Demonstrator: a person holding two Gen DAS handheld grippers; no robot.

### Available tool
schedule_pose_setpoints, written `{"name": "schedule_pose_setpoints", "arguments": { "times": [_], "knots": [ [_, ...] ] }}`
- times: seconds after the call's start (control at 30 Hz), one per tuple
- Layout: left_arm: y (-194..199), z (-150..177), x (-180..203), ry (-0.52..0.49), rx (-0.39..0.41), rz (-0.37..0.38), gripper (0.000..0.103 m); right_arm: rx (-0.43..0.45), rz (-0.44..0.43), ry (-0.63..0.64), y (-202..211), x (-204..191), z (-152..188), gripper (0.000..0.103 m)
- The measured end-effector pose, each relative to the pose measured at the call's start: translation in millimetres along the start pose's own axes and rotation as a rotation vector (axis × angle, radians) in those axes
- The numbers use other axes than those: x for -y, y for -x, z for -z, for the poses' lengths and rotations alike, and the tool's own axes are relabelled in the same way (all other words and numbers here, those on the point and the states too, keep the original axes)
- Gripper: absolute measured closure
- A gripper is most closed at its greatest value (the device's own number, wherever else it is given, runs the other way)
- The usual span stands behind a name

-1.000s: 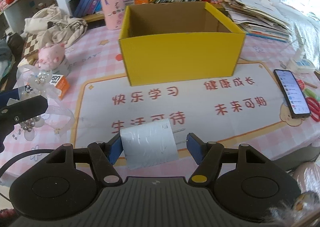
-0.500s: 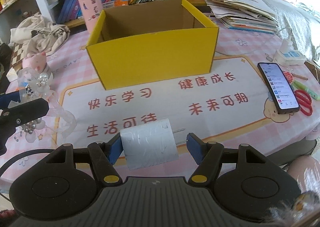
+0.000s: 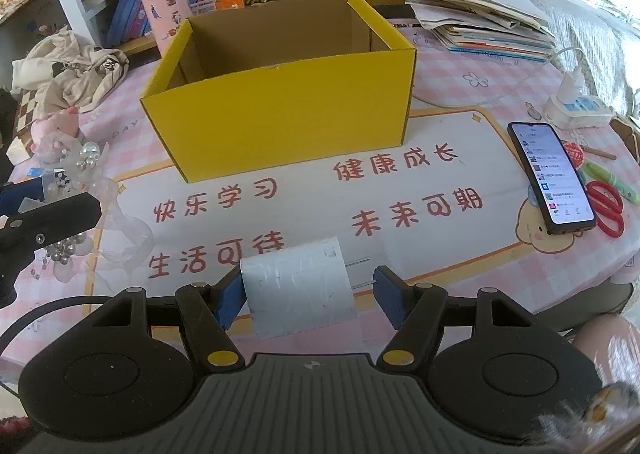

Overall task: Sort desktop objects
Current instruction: 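Carry the charger and pearl bag over the yellow box with both grippers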

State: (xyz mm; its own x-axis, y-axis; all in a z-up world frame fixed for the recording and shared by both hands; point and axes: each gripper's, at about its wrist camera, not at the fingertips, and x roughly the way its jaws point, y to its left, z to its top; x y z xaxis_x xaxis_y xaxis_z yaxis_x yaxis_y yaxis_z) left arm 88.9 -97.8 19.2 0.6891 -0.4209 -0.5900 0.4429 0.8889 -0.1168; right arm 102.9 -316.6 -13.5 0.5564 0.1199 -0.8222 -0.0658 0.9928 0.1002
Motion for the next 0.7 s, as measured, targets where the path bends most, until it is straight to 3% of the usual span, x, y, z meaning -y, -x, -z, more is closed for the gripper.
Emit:
{"name": "schedule_pose_setpoints", "arguments": {
  "times": [0.7],
  "knots": [
    [-43,-17,15,0.004,-0.047,0.010,0.056,-0.055,-0.013,0.004,-24,34,-22,0.037]
  ]
}}
